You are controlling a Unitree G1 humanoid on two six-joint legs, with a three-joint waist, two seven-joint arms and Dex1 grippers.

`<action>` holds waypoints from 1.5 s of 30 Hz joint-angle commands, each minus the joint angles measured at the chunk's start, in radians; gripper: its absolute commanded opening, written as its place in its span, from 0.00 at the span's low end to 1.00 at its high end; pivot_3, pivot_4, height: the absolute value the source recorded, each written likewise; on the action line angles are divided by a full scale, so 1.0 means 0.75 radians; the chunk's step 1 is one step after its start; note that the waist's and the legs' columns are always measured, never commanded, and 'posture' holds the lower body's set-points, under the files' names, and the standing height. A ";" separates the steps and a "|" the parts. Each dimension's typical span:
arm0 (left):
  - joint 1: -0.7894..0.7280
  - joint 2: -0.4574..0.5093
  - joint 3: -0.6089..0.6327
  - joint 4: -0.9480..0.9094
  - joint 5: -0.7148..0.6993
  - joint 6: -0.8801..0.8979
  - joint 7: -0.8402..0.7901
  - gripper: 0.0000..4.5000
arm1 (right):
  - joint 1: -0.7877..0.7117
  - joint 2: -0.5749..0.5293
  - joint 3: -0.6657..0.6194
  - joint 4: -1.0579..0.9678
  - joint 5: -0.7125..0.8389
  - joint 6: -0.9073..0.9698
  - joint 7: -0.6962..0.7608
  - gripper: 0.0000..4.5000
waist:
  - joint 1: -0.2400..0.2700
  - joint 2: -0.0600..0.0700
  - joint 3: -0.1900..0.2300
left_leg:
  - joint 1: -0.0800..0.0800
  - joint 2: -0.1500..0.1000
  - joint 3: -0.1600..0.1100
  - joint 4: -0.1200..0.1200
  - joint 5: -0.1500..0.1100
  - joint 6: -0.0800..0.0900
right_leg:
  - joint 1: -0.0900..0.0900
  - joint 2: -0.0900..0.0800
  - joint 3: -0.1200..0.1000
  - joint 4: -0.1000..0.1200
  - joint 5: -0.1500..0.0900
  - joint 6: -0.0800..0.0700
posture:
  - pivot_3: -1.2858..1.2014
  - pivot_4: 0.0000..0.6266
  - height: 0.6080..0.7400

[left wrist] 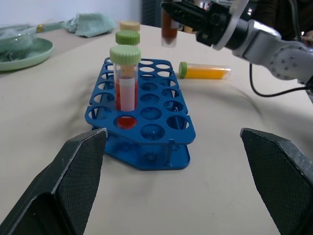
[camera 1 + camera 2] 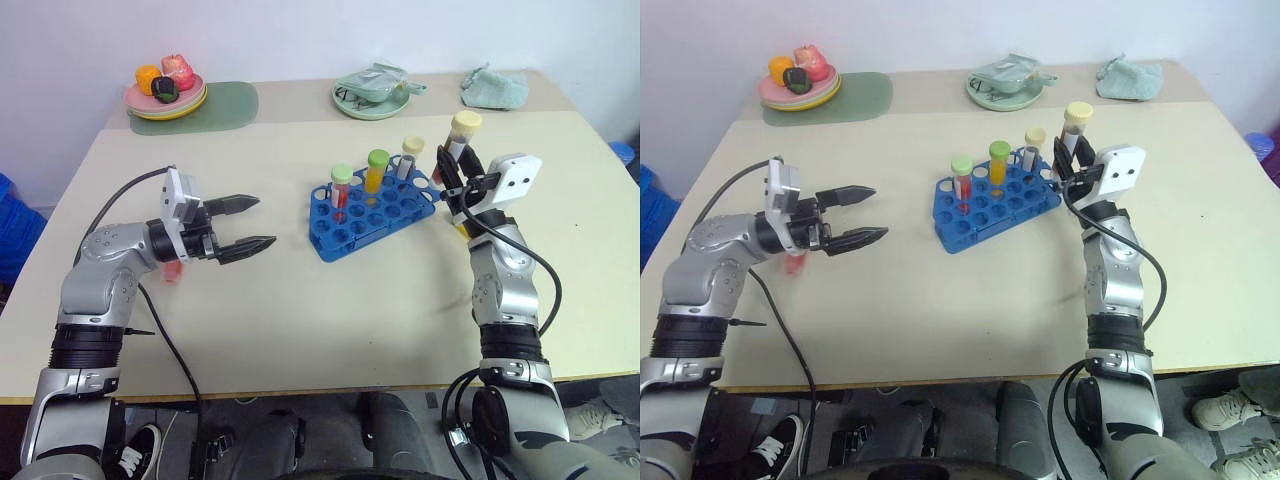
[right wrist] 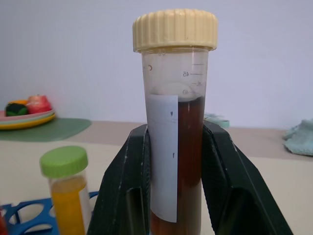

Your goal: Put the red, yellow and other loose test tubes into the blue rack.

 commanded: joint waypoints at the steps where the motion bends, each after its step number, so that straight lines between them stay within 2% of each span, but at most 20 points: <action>1: 0.004 0.015 0.017 -0.060 -0.003 -0.004 0.007 1.00 | -0.053 0.006 0.004 0.062 0.005 -0.081 -0.004 0.20 | -0.006 0.000 0.000 | 0.000 0.000 0.000 0.000 0.000 0.000 | 0.000 0.000 0.000 0.000 0.000 0.000 | 0.52 0.24 1.00; 8: 0.015 0.020 0.023 -0.075 -0.007 0.004 0.012 1.00 | -0.067 0.012 0.040 0.164 -0.011 -0.153 0.005 0.20 | -0.027 0.000 0.000 | 0.000 0.001 -0.001 -0.001 0.000 0.000 | 0.000 0.001 0.000 0.000 0.000 0.000 | 0.52 0.24 1.00; 25: 0.036 0.026 0.036 -0.108 -0.020 0.019 0.021 1.00 | -0.123 -0.018 0.043 0.380 -0.038 -0.256 0.000 0.20 | -0.024 0.000 0.000 | 0.000 0.001 -0.001 -0.001 0.000 0.000 | -0.001 0.001 0.000 0.000 0.000 0.000 | 0.52 0.24 1.00; 45: 0.028 0.026 0.032 -0.106 -0.016 0.021 0.017 1.00 | -0.071 -0.018 0.047 0.351 -0.033 -0.257 -0.011 0.20 | -0.024 0.000 0.000 | 0.000 0.001 -0.001 -0.001 0.000 0.000 | 0.000 0.001 0.000 0.000 0.000 0.000 | 0.52 0.24 1.00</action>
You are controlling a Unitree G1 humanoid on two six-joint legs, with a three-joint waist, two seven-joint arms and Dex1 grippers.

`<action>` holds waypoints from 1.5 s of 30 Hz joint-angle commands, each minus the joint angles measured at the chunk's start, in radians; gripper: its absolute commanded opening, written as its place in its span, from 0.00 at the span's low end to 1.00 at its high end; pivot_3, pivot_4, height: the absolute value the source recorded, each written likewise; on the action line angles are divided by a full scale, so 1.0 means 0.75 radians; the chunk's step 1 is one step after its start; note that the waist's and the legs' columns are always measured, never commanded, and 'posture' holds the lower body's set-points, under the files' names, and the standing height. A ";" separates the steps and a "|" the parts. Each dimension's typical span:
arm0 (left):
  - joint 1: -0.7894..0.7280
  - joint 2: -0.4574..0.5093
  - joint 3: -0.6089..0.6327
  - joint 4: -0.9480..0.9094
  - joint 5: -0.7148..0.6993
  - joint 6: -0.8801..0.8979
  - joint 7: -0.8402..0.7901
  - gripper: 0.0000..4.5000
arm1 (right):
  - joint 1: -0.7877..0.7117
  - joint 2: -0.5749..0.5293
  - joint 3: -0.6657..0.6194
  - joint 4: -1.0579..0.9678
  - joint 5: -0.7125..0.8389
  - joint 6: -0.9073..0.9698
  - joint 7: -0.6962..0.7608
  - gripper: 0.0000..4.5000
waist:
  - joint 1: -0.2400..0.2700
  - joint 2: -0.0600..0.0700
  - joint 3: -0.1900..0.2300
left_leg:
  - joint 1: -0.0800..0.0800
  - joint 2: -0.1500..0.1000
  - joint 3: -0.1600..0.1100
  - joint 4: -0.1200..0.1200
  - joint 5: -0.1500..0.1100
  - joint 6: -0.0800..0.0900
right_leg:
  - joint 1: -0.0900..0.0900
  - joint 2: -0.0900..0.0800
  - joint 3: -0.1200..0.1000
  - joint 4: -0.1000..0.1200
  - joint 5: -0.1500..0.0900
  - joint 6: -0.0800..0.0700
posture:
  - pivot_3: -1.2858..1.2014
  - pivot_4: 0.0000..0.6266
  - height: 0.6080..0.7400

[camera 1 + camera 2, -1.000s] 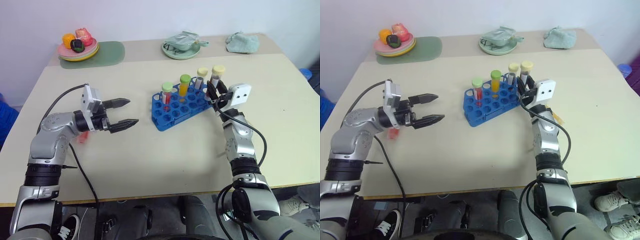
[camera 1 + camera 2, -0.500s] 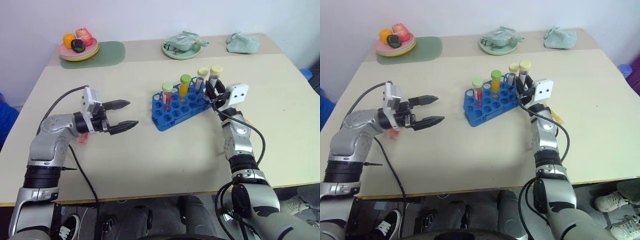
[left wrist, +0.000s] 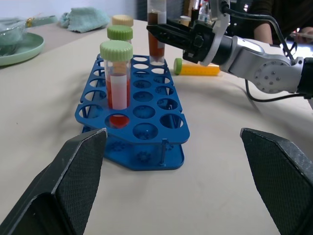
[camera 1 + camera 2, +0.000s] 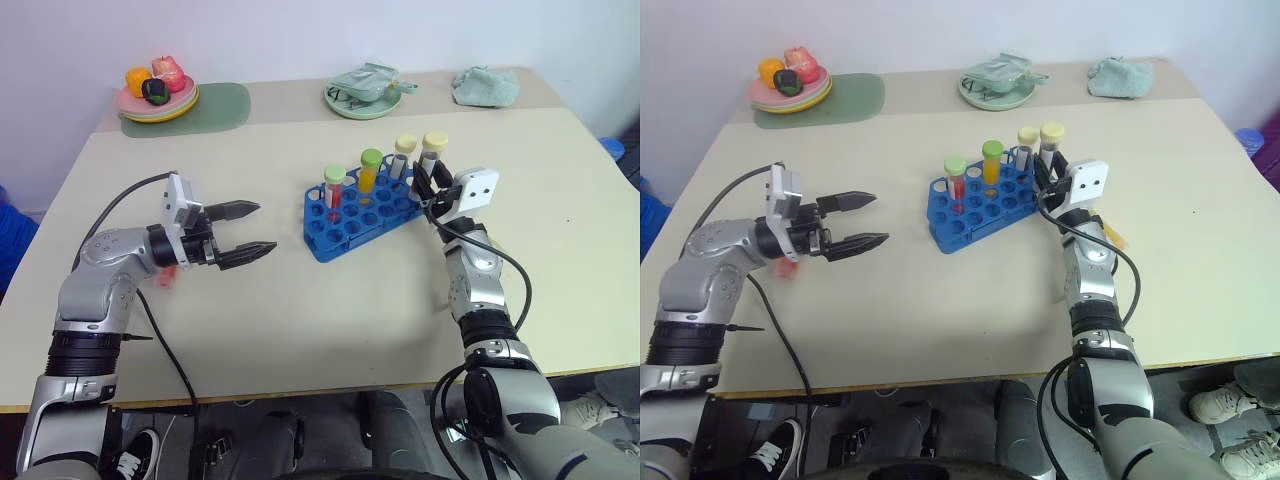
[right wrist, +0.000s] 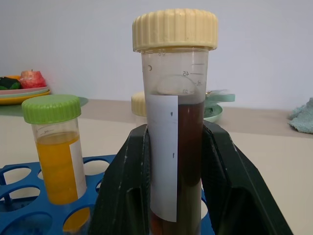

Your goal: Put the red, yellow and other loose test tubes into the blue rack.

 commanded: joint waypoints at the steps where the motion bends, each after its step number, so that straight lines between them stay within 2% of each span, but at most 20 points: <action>1: -0.011 0.017 0.029 -0.042 -0.012 -0.015 -0.002 1.00 | 0.020 -0.013 -0.006 -0.035 0.007 0.003 -0.005 0.20 | 0.000 0.000 0.000 | 0.000 0.000 0.000 0.000 0.000 0.000 | 0.000 0.000 0.000 0.000 0.000 0.000 | 0.52 0.24 1.00; 9: -0.009 0.025 0.035 -0.042 -0.014 -0.014 -0.004 1.00 | 0.014 -0.042 -0.019 -0.006 0.009 -0.001 -0.001 0.20 | 0.003 0.000 0.000 | 0.000 0.000 0.000 0.000 0.000 0.000 | 0.000 0.000 0.000 0.000 0.000 0.000 | 0.52 0.24 1.00; 16: -0.012 0.030 0.034 -0.048 -0.014 -0.012 -0.003 1.00 | -0.003 0.006 -0.020 -0.005 0.055 0.021 0.020 0.20 | 0.002 0.000 0.000 | 0.000 0.000 0.000 0.000 0.000 0.000 | 0.000 0.000 0.000 0.000 0.000 0.000 | 0.52 0.24 1.00; 19: -0.015 0.034 0.036 -0.043 -0.013 -0.014 -0.005 1.00 | 0.011 0.020 -0.033 -0.028 0.109 0.047 0.069 0.48 | -0.001 0.000 0.000 | 0.000 0.000 0.000 0.000 0.000 0.000 | 0.000 0.000 0.000 0.000 0.000 0.000 | 0.52 0.24 1.00; 23: -0.012 0.035 0.038 -0.049 -0.018 -0.006 -0.002 1.00 | 0.019 0.001 -0.021 -0.031 0.061 0.035 0.032 0.93 | 0.000 0.000 0.000 | 0.000 0.000 0.000 0.000 0.000 0.000 | 0.000 0.000 0.000 0.000 0.000 0.000 | 0.52 0.24 1.00; 24: -0.008 0.034 0.037 -0.052 -0.019 -0.005 -0.001 1.00 | 0.022 -0.005 -0.020 -0.046 0.061 0.040 0.035 0.99 | 0.000 0.000 0.000 | 0.000 0.000 0.000 0.000 0.000 0.000 | 0.000 0.000 0.000 0.000 0.000 0.000 | 0.52 0.24 1.00; 30: 0.000 0.031 0.037 -0.063 -0.020 -0.007 0.004 1.00 | 0.089 -0.087 -0.024 -0.304 0.131 0.227 0.113 0.99 | 0.004 0.000 0.000 | -0.001 0.000 0.000 0.000 0.000 0.000 | 0.000 0.000 0.000 0.000 0.000 0.000 | 0.52 0.24 1.00; 37: 0.018 0.034 0.039 -0.070 -0.019 -0.013 0.001 1.00 | 0.319 -0.358 -0.061 -0.833 0.363 0.780 0.250 0.99 | 0.010 0.000 0.000 | -0.001 0.000 0.000 0.000 0.000 0.000 | 0.000 0.000 0.000 0.000 0.000 0.000 | 0.52 0.24 1.00; 41: 0.011 0.017 0.021 -0.054 -0.009 -0.027 -0.003 1.00 | 0.396 -0.563 -0.081 -0.925 0.378 0.998 0.324 0.99 | 0.020 0.000 0.000 | -0.001 0.000 0.001 0.000 0.000 0.001 | 0.000 -0.001 0.000 -0.001 0.000 0.000 | 0.52 0.24 1.00; 45: -0.014 0.000 -0.001 -0.023 0.009 -0.051 -0.019 1.00 | 0.378 -0.755 -0.003 -0.906 0.249 1.103 0.371 0.99 | 0.041 0.000 0.000 | 0.000 -0.001 0.005 0.001 -0.001 0.002 | 0.001 -0.001 0.002 -0.001 0.000 0.000 | 0.52 0.24 1.00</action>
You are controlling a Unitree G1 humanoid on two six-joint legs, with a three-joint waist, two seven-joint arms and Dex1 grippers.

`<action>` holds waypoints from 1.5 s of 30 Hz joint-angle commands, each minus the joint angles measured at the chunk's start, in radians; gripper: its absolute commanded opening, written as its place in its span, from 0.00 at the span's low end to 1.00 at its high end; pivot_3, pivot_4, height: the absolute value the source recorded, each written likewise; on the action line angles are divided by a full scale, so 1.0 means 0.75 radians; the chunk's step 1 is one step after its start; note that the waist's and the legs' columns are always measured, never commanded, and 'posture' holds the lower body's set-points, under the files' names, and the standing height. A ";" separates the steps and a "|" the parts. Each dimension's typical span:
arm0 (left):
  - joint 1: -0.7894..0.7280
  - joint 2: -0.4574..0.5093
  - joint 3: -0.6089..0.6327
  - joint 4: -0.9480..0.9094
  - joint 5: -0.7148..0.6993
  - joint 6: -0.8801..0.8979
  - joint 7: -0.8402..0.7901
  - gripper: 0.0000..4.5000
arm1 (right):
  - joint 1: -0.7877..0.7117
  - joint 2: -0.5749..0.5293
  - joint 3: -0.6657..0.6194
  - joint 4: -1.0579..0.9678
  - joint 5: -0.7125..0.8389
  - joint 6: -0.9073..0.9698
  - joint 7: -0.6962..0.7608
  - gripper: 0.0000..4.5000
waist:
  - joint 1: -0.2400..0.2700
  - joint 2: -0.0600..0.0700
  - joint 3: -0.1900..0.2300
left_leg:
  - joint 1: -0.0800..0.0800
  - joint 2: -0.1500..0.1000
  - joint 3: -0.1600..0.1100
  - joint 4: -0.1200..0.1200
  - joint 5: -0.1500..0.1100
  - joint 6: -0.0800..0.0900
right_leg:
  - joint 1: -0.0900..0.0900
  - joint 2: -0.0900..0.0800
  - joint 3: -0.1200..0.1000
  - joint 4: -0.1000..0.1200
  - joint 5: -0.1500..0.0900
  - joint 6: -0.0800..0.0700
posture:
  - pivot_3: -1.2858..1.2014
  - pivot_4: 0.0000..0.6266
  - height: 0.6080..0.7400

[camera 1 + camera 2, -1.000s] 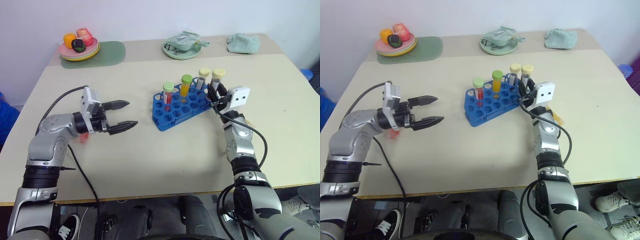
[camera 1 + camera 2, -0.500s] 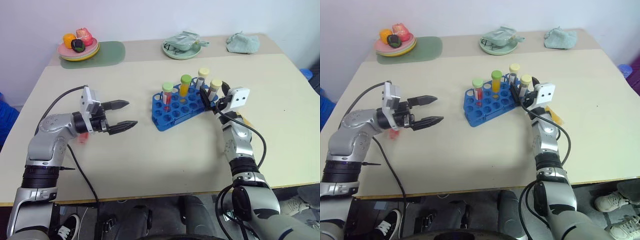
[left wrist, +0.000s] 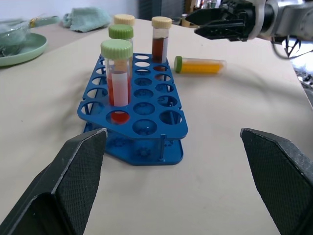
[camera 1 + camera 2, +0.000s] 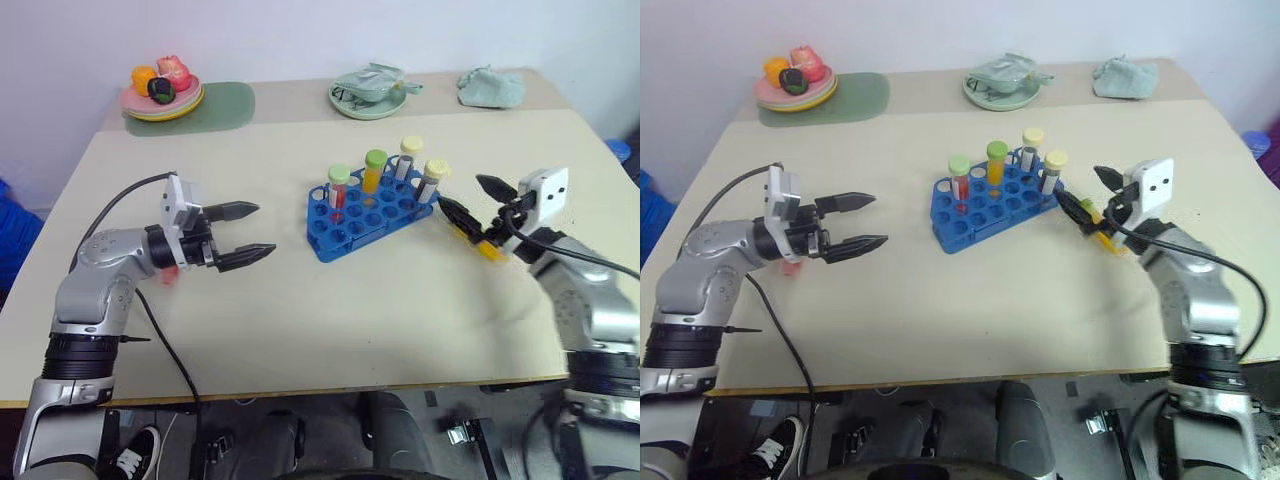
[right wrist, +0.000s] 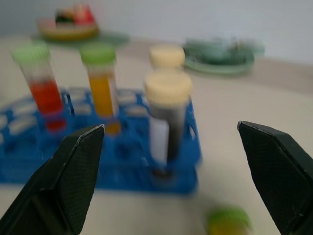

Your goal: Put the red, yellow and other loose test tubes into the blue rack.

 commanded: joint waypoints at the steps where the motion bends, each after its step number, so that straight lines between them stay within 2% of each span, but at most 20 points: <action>1: -0.038 -0.008 -0.006 0.016 0.013 -0.045 -0.018 1.00 | -0.084 -0.123 0.039 0.008 -0.053 0.099 0.072 0.99 | 0.005 0.000 0.000 | 0.000 0.000 0.001 0.000 0.000 0.000 | 0.000 0.000 0.000 0.000 0.000 0.000 | 0.52 0.24 1.00; 3: -0.050 -0.013 -0.014 0.032 0.020 -0.053 -0.025 1.00 | -0.164 -0.193 0.094 0.094 -0.126 0.101 0.113 0.99 | 0.005 0.000 0.000 | 0.000 0.000 0.004 0.001 0.000 0.000 | 0.000 0.000 0.001 -0.001 0.000 0.000 | 0.52 0.24 1.00; 7: -0.057 -0.013 -0.023 0.046 0.031 -0.066 -0.043 1.00 | -0.326 -0.333 0.283 0.181 -0.217 0.319 0.273 0.99 | 0.007 0.000 0.000 | 0.000 0.001 0.006 0.000 0.000 0.000 | 0.000 0.000 0.001 -0.001 0.000 0.000 | 0.52 0.24 1.00; 11: -0.050 -0.012 -0.025 0.040 0.030 -0.067 -0.042 1.00 | -0.547 -0.368 0.426 0.320 -0.248 0.556 0.423 0.99 | 0.006 0.000 0.000 | -0.001 0.001 0.006 0.000 0.000 0.000 | 0.000 0.000 0.001 -0.002 0.000 0.000 | 0.52 0.24 1.00; 13: -0.041 -0.010 -0.023 0.027 0.026 -0.062 -0.039 1.00 | -0.621 -0.365 0.479 0.378 -0.293 0.585 0.460 0.99 | 0.006 0.000 0.000 | -0.001 0.001 0.006 0.000 0.000 0.000 | -0.001 0.000 0.001 -0.002 0.000 0.000 | 0.52 0.24 1.00; 20: -0.008 0.000 -0.015 -0.010 0.022 -0.055 -0.028 1.00 | -0.765 -0.344 0.666 0.524 -0.442 0.745 0.526 0.99 | 0.009 0.000 0.000 | -0.003 0.000 0.006 0.000 0.000 0.000 | -0.003 -0.001 0.001 -0.002 0.000 0.000 | 0.52 0.24 1.00; 29: 0.016 0.001 -0.014 -0.036 0.020 -0.053 -0.017 1.00 | -0.824 -0.309 0.748 0.725 -0.580 0.679 0.565 0.99 | 0.007 0.000 0.000 | -0.003 0.000 0.006 0.000 0.000 0.000 | -0.003 -0.001 0.001 -0.002 0.000 0.000 | 0.52 0.24 1.00; 45: 0.060 0.005 -0.016 -0.078 0.009 -0.046 -0.024 1.00 | -0.861 -0.231 0.742 0.848 -0.652 0.698 0.598 0.99 | 0.006 0.000 0.000 | -0.003 0.000 0.005 0.000 0.000 0.000 | -0.004 -0.001 0.001 -0.002 0.000 0.000 | 0.52 0.24 1.00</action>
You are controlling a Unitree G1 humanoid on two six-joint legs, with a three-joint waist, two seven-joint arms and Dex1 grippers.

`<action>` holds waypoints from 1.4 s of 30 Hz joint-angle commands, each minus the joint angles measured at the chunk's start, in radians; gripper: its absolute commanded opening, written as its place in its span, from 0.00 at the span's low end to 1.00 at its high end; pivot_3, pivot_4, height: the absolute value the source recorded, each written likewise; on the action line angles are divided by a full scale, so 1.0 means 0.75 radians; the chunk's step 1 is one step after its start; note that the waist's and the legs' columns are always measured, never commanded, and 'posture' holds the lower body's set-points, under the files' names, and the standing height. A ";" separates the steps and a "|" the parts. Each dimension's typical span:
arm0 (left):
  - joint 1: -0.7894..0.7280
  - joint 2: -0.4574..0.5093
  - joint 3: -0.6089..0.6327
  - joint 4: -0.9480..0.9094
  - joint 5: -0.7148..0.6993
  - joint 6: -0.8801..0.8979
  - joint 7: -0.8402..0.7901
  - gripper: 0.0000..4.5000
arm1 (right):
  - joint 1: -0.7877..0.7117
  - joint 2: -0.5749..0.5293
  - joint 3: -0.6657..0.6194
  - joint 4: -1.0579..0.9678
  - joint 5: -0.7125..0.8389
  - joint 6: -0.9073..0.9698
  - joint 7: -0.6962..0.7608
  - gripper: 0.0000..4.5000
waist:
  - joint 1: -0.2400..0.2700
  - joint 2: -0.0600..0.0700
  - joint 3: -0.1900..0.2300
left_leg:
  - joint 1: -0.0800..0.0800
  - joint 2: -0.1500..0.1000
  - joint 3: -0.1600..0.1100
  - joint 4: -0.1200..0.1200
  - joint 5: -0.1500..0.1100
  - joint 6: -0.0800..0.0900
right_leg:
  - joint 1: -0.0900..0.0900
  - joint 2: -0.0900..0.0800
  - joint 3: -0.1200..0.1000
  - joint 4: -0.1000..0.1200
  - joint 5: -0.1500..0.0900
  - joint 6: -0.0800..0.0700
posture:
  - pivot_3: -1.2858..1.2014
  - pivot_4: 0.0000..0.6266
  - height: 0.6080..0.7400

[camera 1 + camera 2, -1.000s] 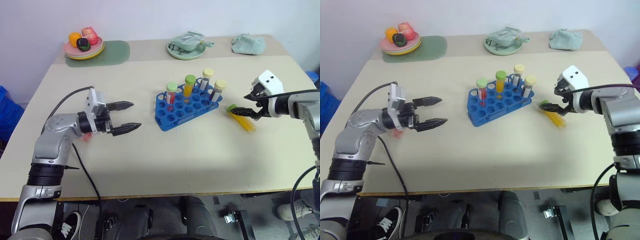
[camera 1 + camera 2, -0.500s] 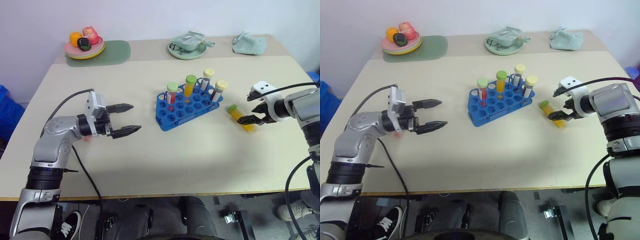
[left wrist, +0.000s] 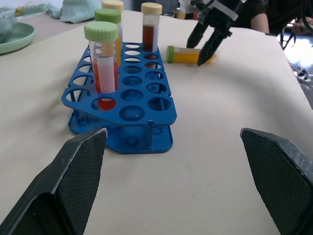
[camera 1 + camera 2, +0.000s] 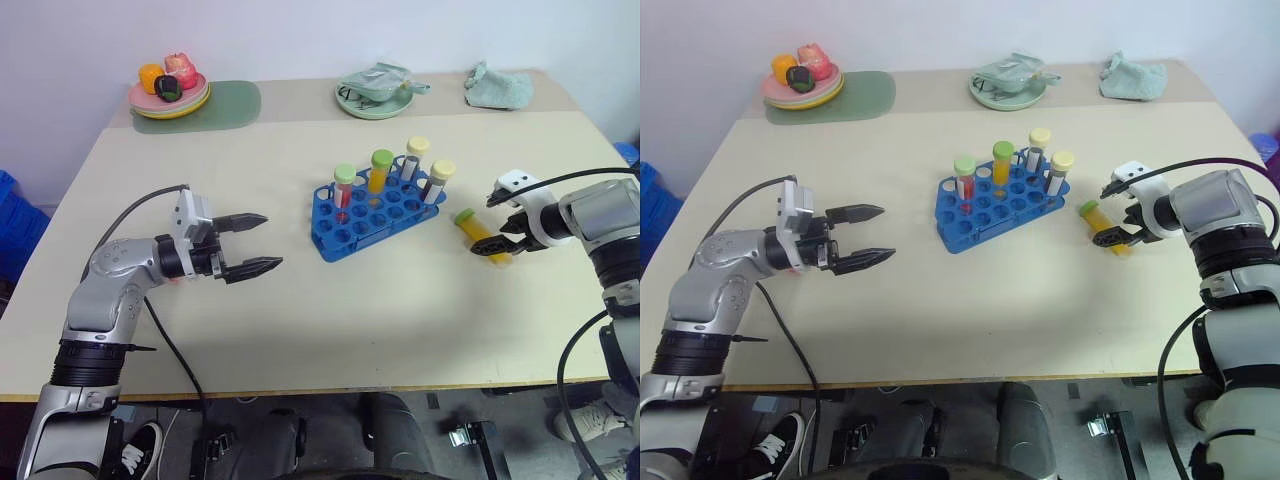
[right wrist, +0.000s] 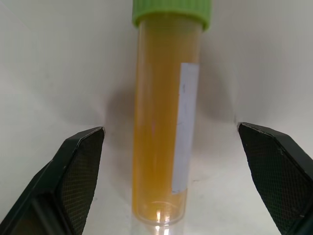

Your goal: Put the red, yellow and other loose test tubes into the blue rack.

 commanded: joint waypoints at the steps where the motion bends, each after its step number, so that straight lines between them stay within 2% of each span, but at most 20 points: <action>1: 0.009 0.023 0.026 -0.055 -0.020 -0.002 -0.008 1.00 | -0.036 0.009 -0.019 0.025 -0.024 -0.018 -0.001 0.99 | -0.001 0.000 0.000 | 0.000 0.000 0.000 0.000 0.000 0.000 | 0.000 0.000 0.000 0.000 0.000 0.000 | 0.52 0.24 1.00; 7: 0.032 0.033 0.032 -0.087 -0.045 0.022 -0.029 1.00 | -0.021 0.025 -0.023 0.045 -0.040 -0.034 0.002 0.99 | -0.002 0.000 0.000 | 0.000 0.000 0.000 0.000 0.000 0.000 | 0.000 0.000 0.000 0.000 0.000 0.000 | 0.52 0.24 1.00; 10: 0.039 0.031 0.031 -0.100 -0.048 0.025 -0.016 1.00 | -0.019 0.034 -0.029 0.060 -0.046 -0.045 -0.007 0.80 | -0.001 0.000 0.000 | 0.000 0.000 -0.001 0.000 0.000 0.000 | 0.000 0.000 0.000 0.000 0.000 0.000 | 0.52 0.24 1.00; 14: 0.043 0.030 0.030 -0.112 -0.052 0.028 -0.002 1.00 | -0.011 0.037 -0.035 0.058 -0.055 -0.061 -0.016 0.37 | -0.002 -0.001 0.000 | 0.001 0.000 -0.002 0.000 0.000 0.000 | 0.001 0.000 0.000 0.000 0.000 0.000 | 0.52 0.24 1.00; 19: 0.041 0.028 0.028 -0.119 -0.051 0.036 0.011 1.00 | 0.014 0.016 -0.042 0.015 -0.050 -0.076 0.006 0.37 | -0.002 -0.001 0.000 | 0.001 0.000 -0.002 0.000 0.000 0.000 | 0.001 0.000 0.000 0.000 0.000 0.000 | 0.52 0.24 1.00; 23: 0.034 0.031 0.028 -0.120 -0.052 0.041 0.017 1.00 | 0.155 -0.121 -0.043 -0.246 0.030 -0.118 0.230 0.37 | 0.007 -0.001 0.000 | 0.000 0.000 -0.003 0.000 0.000 0.000 | 0.000 0.000 -0.001 0.000 0.000 0.000 | 0.52 0.24 1.00; 26: 0.027 0.032 0.035 -0.119 -0.060 0.051 0.027 1.00 | 0.327 -0.222 -0.167 -0.501 0.188 -0.182 0.380 0.37 | 0.008 -0.001 0.000 | -0.001 0.000 -0.004 0.000 0.000 0.000 | 0.000 0.000 -0.002 0.000 0.000 0.000 | 0.52 0.24 1.00; 30: 0.012 0.033 0.033 -0.103 -0.054 0.052 0.024 1.00 | 0.491 -0.196 -0.391 -0.738 0.391 -0.147 0.372 0.37 | -0.005 0.000 0.000 | 0.001 0.000 -0.003 0.000 0.000 0.000 | 0.000 0.000 0.000 0.000 0.000 0.000 | 0.52 0.24 1.00; 32: -0.001 0.032 0.030 -0.095 -0.050 0.051 0.022 1.00 | 0.563 -0.123 -0.506 -0.824 0.449 -0.219 0.283 0.37 | 0.000 -0.001 0.000 | 0.002 0.001 -0.003 0.000 0.000 0.000 | 0.000 0.001 0.000 0.000 0.000 0.000 | 0.52 0.24 1.00; 36: -0.026 0.031 0.029 -0.078 -0.045 0.048 0.023 1.00 | 0.646 0.141 -0.750 -0.936 0.577 -0.357 0.039 0.37 | 0.003 -0.001 0.000 | 0.002 0.000 -0.003 0.001 0.000 0.000 | 0.001 0.000 0.000 0.000 0.000 0.000 | 0.52 0.24 1.00; 40: -0.036 0.029 0.029 -0.067 -0.044 0.049 0.025 1.00 | 0.679 0.362 -0.828 -0.984 0.555 -0.585 -0.216 0.37 | 0.007 -0.001 0.000 | 0.002 -0.001 -0.004 0.001 0.000 0.000 | 0.001 -0.001 0.000 0.001 0.000 0.000 | 0.52 0.24 1.00; 42: -0.038 0.025 0.026 -0.062 -0.038 0.041 0.028 1.00 | 0.675 0.478 -0.843 -0.992 0.594 -0.608 -0.325 0.37 | 0.003 -0.001 -0.001 | 0.002 -0.001 -0.004 0.001 0.000 0.000 | 0.001 -0.001 0.000 0.001 0.000 0.000 | 0.52 0.24 1.00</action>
